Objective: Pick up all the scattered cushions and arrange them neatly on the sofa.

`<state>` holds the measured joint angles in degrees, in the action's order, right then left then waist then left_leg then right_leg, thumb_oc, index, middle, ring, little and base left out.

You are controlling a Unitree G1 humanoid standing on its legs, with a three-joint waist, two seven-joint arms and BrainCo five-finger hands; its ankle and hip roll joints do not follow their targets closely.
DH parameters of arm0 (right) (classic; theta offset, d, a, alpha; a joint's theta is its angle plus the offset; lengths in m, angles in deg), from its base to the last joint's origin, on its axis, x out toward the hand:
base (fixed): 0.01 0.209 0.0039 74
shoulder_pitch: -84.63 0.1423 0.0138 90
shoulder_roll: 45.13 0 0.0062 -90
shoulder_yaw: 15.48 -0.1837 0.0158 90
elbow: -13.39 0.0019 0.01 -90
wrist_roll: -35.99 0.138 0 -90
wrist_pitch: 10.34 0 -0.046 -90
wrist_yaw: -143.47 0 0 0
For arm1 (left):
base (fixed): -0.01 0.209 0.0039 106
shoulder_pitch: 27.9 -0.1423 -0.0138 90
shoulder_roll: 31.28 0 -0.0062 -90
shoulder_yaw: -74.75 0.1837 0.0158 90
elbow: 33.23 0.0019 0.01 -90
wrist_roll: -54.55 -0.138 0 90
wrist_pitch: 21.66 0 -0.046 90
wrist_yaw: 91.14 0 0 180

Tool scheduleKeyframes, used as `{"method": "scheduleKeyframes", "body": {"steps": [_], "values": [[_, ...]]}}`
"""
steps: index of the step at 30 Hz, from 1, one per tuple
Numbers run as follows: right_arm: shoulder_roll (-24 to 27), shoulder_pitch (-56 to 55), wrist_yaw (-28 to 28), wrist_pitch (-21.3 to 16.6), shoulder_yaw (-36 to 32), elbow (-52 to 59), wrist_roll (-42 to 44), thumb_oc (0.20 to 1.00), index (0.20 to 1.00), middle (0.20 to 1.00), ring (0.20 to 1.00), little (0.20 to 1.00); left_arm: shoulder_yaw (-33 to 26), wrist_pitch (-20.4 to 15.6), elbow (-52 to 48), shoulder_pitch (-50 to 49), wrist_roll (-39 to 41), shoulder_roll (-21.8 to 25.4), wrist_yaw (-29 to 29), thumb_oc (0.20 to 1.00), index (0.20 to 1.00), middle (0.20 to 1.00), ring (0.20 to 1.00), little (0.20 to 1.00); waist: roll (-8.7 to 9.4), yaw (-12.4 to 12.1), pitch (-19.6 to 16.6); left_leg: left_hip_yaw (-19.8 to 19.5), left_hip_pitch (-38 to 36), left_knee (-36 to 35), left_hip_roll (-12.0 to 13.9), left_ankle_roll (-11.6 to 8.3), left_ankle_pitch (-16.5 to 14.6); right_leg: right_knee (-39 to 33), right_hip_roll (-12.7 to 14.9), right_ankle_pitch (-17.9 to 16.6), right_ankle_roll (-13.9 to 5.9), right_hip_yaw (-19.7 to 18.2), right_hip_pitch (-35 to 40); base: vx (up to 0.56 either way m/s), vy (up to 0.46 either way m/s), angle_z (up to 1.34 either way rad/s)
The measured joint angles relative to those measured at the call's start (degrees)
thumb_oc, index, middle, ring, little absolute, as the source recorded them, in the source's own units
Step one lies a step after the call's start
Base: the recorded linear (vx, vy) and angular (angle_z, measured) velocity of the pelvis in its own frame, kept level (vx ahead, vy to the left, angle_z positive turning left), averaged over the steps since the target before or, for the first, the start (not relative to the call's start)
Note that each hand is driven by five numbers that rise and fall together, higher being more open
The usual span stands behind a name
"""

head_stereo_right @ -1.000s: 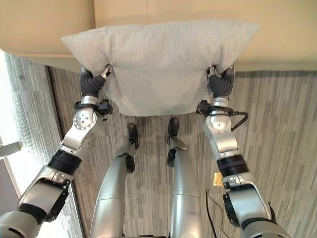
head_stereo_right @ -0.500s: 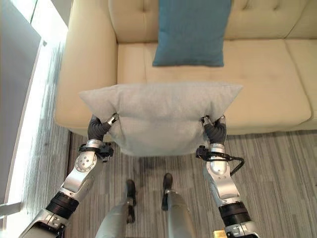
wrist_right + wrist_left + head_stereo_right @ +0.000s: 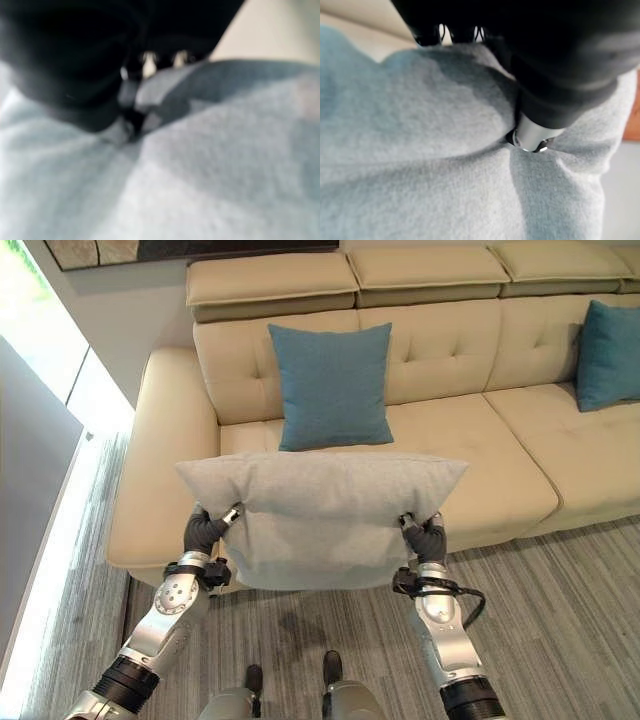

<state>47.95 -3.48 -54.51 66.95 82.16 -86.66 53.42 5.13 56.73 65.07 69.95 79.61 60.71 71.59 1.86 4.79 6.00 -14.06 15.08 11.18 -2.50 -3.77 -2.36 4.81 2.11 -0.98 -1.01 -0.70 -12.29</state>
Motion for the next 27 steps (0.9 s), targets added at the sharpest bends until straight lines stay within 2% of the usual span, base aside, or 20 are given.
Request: {"method": "scheduleKeyframes", "body": {"steps": [2,4,5,6,7,8,9,10,11,12,14,16,18,19,24,25,26,27], "values": [[-0.04,-0.41,0.38,0.22,-0.08,0.01,0.33,0.200,0.200,0.200,0.200,0.200,0.01,0.24,0.03,-0.29,-0.01,0.44,0.84,0.200,0.200,0.200,0.200,0.200,-1.48,0.70,-0.86,2.62,-1.50,-2.78,0.34,2.22,1.19,-0.31,-0.89,-1.05,-0.44,-0.28,-0.35,0.00,0.216,-0.90],[-0.75,-1.37,0.50,0.43,-0.15,0.10,0.44,0.200,0.200,0.200,0.200,0.200,0.21,0.26,0.14,-0.23,-0.86,0.66,1.49,0.200,0.200,0.200,0.200,0.200,-0.10,1.99,-1.39,5.67,-2.93,-4.76,-0.60,3.55,2.29,-0.79,0.41,-1.60,-1.60,-2.26,-1.28,-0.02,0.288,-0.80],[-1.18,-1.73,0.96,0.51,-0.35,0.34,0.43,0.200,0.200,0.200,0.200,0.200,0.61,0.30,0.20,-0.37,-1.06,1.27,1.44,0.200,0.200,0.200,0.200,0.200,0.43,1.87,-1.56,8.86,-3.57,-5.70,-0.90,5.13,2.76,-1.77,0.99,-2.49,-2.88,-5.03,-1.91,-0.01,0.147,-1.25],[-1.29,-1.73,1.13,0.61,-0.18,0.40,0.45,0.200,0.200,0.200,0.200,0.200,0.40,0.29,0.20,-0.71,-1.06,1.18,1.44,0.200,0.200,0.200,0.200,0.200,0.31,0.49,-1.74,11.90,-4.64,-7.60,-0.77,6.02,3.45,-1.90,1.38,-2.77,-3.56,-6.78,-2.05,-0.05,0.179,-1.54],[-1.59,-1.94,1.29,0.97,0.23,0.47,0.45,0.200,0.200,0.200,0.200,0.200,0.26,0.57,0.25,-0.66,-1.10,1.52,1.59,0.200,0.200,0.200,0.200,0.200,-0.40,2.23,-1.66,15.01,-5.31,-8.04,-1.87,7.15,3.72,-2.56,3.18,-2.68,-5.56,-6.65,-2.37,-0.09,0.225,-1.88],[-3.03,-1.90,1.31,1.19,0.74,0.12,0.49,0.200,0.200,0.200,0.200,0.200,-0.40,0.59,0.25,-0.91,-1.09,2.41,1.69,0.200,0.200,0.200,0.200,0.200,0.40,1.35,-1.58,20.30,-6.83,-8.91,-2.42,7.72,3.59,-1.91,4.81,-4.71,-7.76,-7.54,-3.86,-0.09,0.170,-2.05],[-3.25,-1.89,1.94,1.22,2.26,0.11,0.56,0.200,0.200,0.200,0.200,0.200,-2.26,0.63,0.24,-1.99,-1.08,3.12,1.99,0.200,0.200,0.200,0.200,0.200,-0.53,-0.69,-1.01,24.70,-7.27,-9.09,-1.06,8.75,3.03,-0.52,6.75,-3.79,-7.58,0.32,-5.69,-0.05,0.075,-1.79],[-3.14,-2.13,2.51,1.51,2.46,0.11,0.76,0.200,0.200,0.200,0.200,0.200,-2.64,0.79,0.24,-2.57,-1.08,2.97,2.06,0.200,0.200,0.200,0.200,0.200,-1.40,-1.28,-0.40,25.71,-7.86,-9.33,0.14,8.88,2.94,0.63,8.34,-3.29,-7.25,8.53,-5.04,0.00,0.030,-1.36],[-3.19,-2.31,2.77,2.17,3.19,-0.01,1.23,0.200,0.200,0.200,0.200,0.200,-3.06,0.83,0.24,-3.40,-1.08,2.86,2.06,0.200,0.200,0.200,0.200,0.200,-1.73,-1.94,-0.31,26.38,-8.47,-9.49,1.14,8.77,2.71,1.84,9.76,-2.84,-7.31,14.82,-3.85,0.01,-0.009,-0.64],[-3.22,-2.67,3.28,2.35,3.60,-0.09,1.44,0.200,0.200,0.200,0.200,0.200,-3.40,0.91,0.24,-3.93,-1.07,2.88,2.06,0.200,0.200,0.200,0.200,0.200,-1.65,-2.66,-0.28,27.16,-9.51,-10.20,1.81,8.55,2.57,2.84,10.50,-2.40,-7.37,18.15,-2.09,0.02,-0.050,-0.50],[-3.21,-2.98,4.28,2.35,3.99,-0.09,1.43,0.200,0.200,0.200,0.200,0.200,-3.84,0.91,0.22,-5.07,-1.07,3.14,2.19,0.200,0.200,0.200,0.200,0.200,-0.94,-3.62,-0.52,27.96,-11.65,-12.33,2.25,7.23,3.17,2.47,11.01,-1.85,-7.01,19.92,1.66,0.02,-0.075,-0.35],[-2.64,-3.02,4.42,2.33,3.95,-0.06,1.43,0.200,0.200,0.200,0.200,0.200,-4.59,0.96,0.22,-5.98,-1.08,2.46,2.88,0.200,0.200,0.200,0.200,0.200,-1.75,-4.04,-0.43,27.57,-12.46,-13.74,3.79,5.10,4.37,-1.90,8.55,-2.79,-5.03,19.95,3.98,0.04,-0.106,-0.15],[-2.02,-3.19,4.42,2.37,3.49,-0.12,1.42,0.200,0.200,0.200,0.200,0.200,-4.58,1.04,0.22,-6.45,-1.09,1.61,3.49,0.200,0.200,0.200,0.200,0.200,-1.94,-4.12,-0.42,27.57,-12.60,-14.20,4.98,4.16,5.16,-3.17,6.74,-3.26,-4.25,19.78,4.57,0.11,-0.175,-0.07],[-1.47,-3.60,4.42,2.37,2.87,-0.12,1.42,0.200,0.200,0.200,0.200,0.200,-4.35,1.30,0.22,-6.87,-1.07,0.56,3.63,0.200,0.200,0.200,0.200,0.200,-2.04,-4.02,-0.55,27.86,-12.92,-14.28,6.48,3.21,5.25,-5.73,4.84,-3.65,-3.73,19.24,5.80,0.11,-0.153,-0.16],[0.16,-4.64,4.40,2.37,1.38,-0.09,1.46,0.200,0.200,0.200,0.200,0.200,-2.05,1.47,0.23,-6.90,-1.08,-0.32,4.76,0.200,0.200,0.200,0.200,0.200,-3.12,-2.50,-0.95,27.30,-13.10,-13.99,8.27,2.12,5.48,-7.86,1.92,-3.82,-3.14,18.95,7.21,0.05,-0.165,-0.02],[0.36,-4.75,4.41,2.37,0.60,-0.09,1.46,0.200,0.200,0.200,0.200,0.200,-1.86,1.51,0.29,-6.67,-1.04,-1.21,4.86,0.200,0.200,0.200,0.200,0.200,-3.27,-1.76,-0.90,26.45,-12.10,-12.38,9.18,1.20,5.35,-7.67,1.32,-3.42,-2.62,18.63,7.22,0.02,-0.133,0.26],[0.05,-5.25,4.41,2.38,0.48,-0.08,1.45,0.200,0.200,0.200,0.200,0.200,-1.42,1.81,0.40,-6.10,-1.02,-1.29,4.88,0.200,0.200,0.200,0.200,0.200,-2.87,-1.03,-0.77,25.35,-10.48,-9.46,9.05,0.95,5.22,-7.61,1.41,-2.74,-1.65,18.03,7.41,0.03,-0.133,0.18],[0.08,-5.19,4.31,2.39,-0.31,-0.10,1.49,0.200,0.200,0.200,0.200,0.200,-1.29,2.03,0.40,-6.02,-0.93,-1.71,4.88,0.200,0.200,0.200,0.200,0.200,-2.90,-1.33,-0.63,24.31,-9.65,-6.66,9.64,0.55,5.68,-6.76,0.72,-2.18,-0.69,17.29,7.41,0.03,-0.191,0.08]]}}
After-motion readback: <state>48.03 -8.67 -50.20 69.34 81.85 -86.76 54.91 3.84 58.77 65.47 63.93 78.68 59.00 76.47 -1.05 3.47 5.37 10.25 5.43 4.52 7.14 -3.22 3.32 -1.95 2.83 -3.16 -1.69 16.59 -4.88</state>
